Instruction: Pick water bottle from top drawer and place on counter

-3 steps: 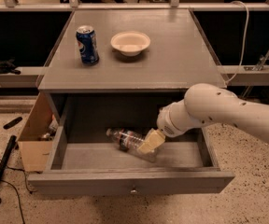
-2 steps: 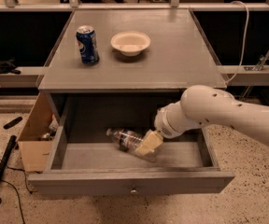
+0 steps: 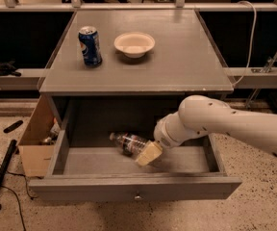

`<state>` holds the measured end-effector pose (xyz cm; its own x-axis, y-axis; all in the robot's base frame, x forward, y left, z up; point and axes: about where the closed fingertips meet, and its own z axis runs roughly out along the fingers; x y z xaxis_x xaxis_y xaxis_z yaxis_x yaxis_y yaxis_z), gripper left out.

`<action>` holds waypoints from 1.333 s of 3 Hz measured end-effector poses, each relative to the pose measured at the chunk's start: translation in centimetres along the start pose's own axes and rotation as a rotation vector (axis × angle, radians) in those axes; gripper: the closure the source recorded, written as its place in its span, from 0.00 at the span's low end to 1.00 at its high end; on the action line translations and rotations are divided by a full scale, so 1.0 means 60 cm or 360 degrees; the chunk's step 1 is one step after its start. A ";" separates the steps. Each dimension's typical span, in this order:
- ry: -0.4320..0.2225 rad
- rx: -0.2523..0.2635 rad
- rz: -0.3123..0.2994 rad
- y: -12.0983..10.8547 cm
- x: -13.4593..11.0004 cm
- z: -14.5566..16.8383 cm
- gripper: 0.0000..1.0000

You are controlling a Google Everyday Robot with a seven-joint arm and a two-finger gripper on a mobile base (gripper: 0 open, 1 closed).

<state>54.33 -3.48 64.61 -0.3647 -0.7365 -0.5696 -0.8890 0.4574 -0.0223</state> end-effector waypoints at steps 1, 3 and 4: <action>0.0037 -0.0041 0.0031 0.028 0.030 0.029 0.00; 0.0038 -0.0042 0.0031 0.028 0.030 0.029 0.14; 0.0038 -0.0042 0.0031 0.028 0.030 0.029 0.37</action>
Offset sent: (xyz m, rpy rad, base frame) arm -0.0235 0.0026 -0.0346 -0.0058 0.0530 -0.0087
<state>52.64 -3.16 62.12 -0.3883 -0.7393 -0.5502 -0.8884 0.4589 0.0104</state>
